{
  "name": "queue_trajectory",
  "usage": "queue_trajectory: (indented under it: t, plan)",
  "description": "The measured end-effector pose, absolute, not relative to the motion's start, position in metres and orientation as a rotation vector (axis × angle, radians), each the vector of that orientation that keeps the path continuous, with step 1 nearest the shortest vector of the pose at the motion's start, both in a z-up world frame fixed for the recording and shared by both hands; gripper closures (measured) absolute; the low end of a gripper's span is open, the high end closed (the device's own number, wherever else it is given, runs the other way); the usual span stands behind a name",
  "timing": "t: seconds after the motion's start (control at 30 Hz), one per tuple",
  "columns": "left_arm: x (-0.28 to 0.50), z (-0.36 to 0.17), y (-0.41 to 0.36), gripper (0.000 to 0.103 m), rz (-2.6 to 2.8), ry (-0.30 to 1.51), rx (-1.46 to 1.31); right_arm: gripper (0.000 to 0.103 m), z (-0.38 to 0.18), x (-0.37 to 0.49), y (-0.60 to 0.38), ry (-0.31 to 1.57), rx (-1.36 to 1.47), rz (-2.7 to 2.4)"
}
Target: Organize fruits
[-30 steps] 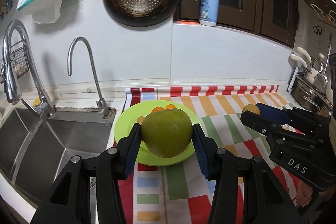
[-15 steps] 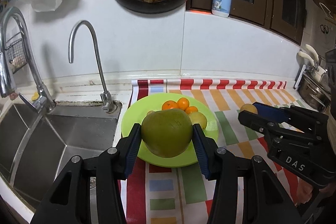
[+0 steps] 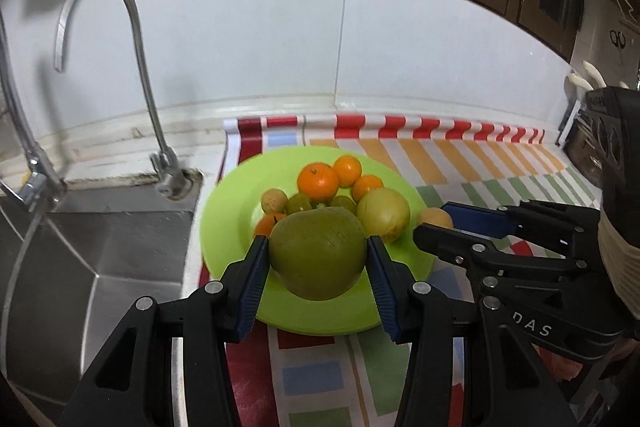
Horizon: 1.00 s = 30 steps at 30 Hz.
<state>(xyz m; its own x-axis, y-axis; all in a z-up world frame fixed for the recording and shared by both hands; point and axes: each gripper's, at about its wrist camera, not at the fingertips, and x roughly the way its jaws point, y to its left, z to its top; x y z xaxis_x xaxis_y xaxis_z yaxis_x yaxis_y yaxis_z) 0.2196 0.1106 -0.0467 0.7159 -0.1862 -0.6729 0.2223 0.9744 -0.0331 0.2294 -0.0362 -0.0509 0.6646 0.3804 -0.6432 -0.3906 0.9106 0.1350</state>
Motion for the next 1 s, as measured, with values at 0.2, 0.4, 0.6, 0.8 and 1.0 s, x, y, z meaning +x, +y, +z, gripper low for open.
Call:
queue_trajectory:
  t: [0.2, 0.4, 0.6, 0.8, 1.0]
  plan:
    - [0.234, -0.06, 0.109, 0.055, -0.245, 0.781, 0.056, 0.072, -0.063, 0.24, -0.031, 0.756, -0.023, 0.442]
    - [0.234, -0.057, 0.115, 0.048, -0.205, 0.767, 0.059, 0.072, -0.068, 0.247, -0.025, 0.769, -0.028, 0.452]
    - [0.23, -0.056, 0.129, 0.048, -0.148, 0.766, 0.034, 0.072, -0.071, 0.249, -0.016, 0.766, -0.026, 0.471]
    - [0.225, -0.058, 0.136, 0.048, -0.113, 0.774, 0.011, 0.051, -0.069, 0.246, -0.011, 0.741, -0.053, 0.448]
    - [0.218, -0.054, 0.133, 0.048, -0.1, 0.759, 0.019, 0.051, -0.07, 0.245, -0.018, 0.737, -0.029, 0.452]
